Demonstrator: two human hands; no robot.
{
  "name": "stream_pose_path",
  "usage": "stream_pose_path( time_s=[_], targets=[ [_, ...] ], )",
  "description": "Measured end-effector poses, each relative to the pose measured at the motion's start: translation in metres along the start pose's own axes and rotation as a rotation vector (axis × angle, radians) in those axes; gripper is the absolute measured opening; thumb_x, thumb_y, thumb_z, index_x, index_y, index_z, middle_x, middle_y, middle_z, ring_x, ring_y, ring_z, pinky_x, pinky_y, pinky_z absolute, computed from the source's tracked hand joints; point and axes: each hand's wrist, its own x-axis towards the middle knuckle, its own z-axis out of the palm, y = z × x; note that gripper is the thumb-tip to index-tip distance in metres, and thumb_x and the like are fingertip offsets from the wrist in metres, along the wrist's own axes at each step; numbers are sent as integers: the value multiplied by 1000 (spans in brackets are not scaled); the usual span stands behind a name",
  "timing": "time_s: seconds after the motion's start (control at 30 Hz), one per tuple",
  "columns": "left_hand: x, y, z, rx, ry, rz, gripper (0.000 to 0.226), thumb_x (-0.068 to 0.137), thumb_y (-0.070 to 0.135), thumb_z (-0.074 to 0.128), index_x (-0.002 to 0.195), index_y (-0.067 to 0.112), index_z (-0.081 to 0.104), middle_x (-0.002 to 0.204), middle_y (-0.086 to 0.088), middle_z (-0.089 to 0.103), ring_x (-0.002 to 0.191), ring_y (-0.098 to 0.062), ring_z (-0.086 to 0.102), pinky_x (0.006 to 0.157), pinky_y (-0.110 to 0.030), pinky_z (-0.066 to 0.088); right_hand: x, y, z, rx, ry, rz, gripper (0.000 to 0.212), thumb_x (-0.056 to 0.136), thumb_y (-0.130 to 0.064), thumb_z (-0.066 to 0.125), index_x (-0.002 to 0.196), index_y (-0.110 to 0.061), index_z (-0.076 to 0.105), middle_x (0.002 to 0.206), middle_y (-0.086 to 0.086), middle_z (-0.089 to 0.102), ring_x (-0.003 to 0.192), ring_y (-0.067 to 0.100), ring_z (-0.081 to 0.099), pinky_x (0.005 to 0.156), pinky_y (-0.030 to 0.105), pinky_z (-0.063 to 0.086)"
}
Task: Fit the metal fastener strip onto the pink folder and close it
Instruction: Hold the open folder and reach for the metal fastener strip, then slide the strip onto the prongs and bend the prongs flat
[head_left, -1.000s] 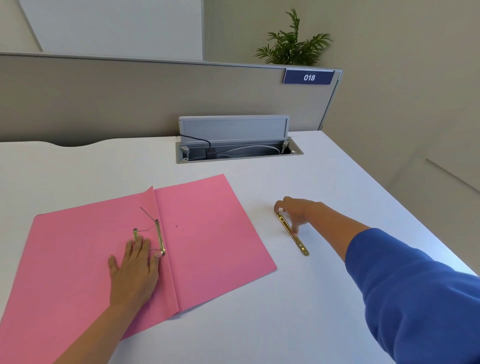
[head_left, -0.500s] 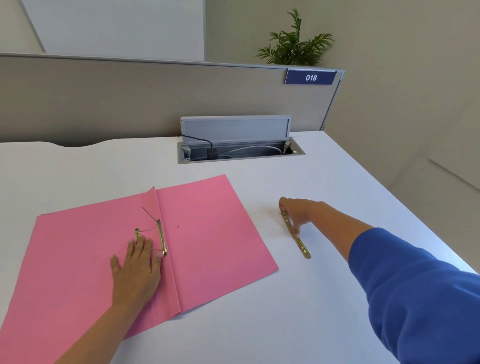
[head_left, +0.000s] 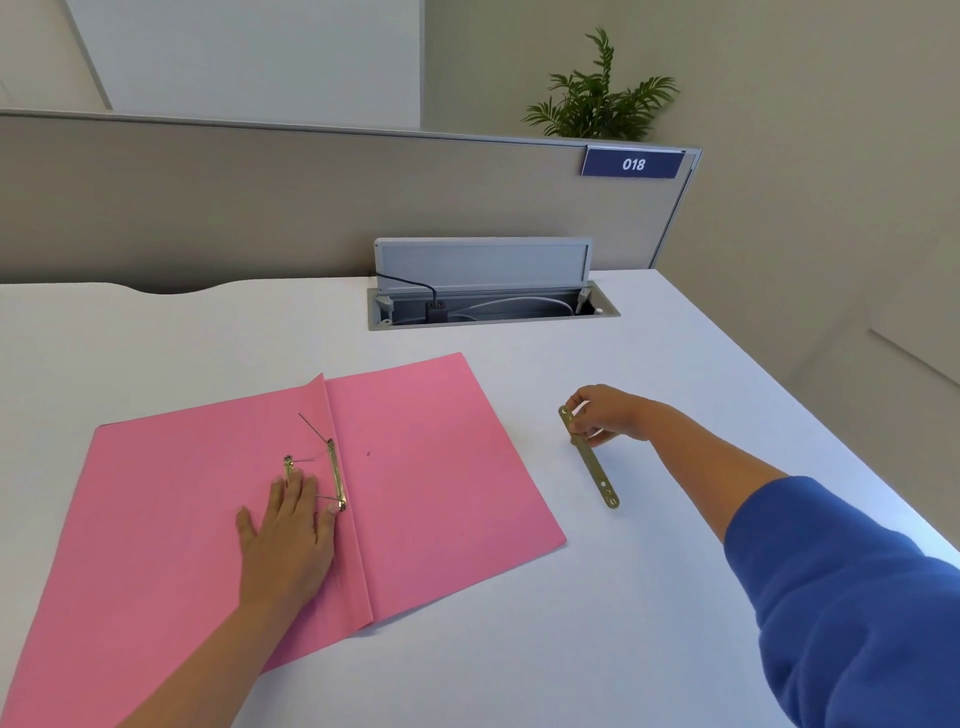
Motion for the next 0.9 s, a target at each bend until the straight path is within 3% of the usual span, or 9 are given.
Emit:
stream_pose_path(
  time_s=[0.2,0.43,0.6,0.7,0.9],
  targets=[
    [-1,2,1,26,-15,6,55,96,35,20,148,18,14,160,1,4,147,-16,4,117,-53,1,-11,-35,16,189,27,-125,12,88,5,56,81,-4,61,79,12,65,71,18,66,61,20,59],
    [-4,6,-5,48,-28,13,54,96,31,20,148,18,12,160,1,4,147,-16,5,117,-53,3,-25,-80,60,397,-69,-87,13,93,-9,55,86,-3,63,85,12,68,68,16,65,56,18,59],
    [-9,6,-7,59,-35,19,54,95,30,21,148,18,12,160,0,5,147,-17,5,117,-54,4,-31,-99,106,694,-106,-2,18,96,-15,51,83,-6,62,72,6,71,65,15,64,50,19,56],
    [-12,7,-6,65,-41,26,55,95,30,20,148,17,11,160,0,4,147,-17,5,117,-54,4,-34,-101,136,899,-153,103,18,95,-10,52,84,-2,63,64,7,70,65,16,63,52,22,56],
    [-21,10,-4,70,-20,22,56,95,31,20,148,17,9,160,-1,4,147,-18,5,116,-54,5,-41,-107,176,912,-240,117,15,89,12,49,84,2,58,82,14,65,70,20,60,47,19,57]
  ],
)
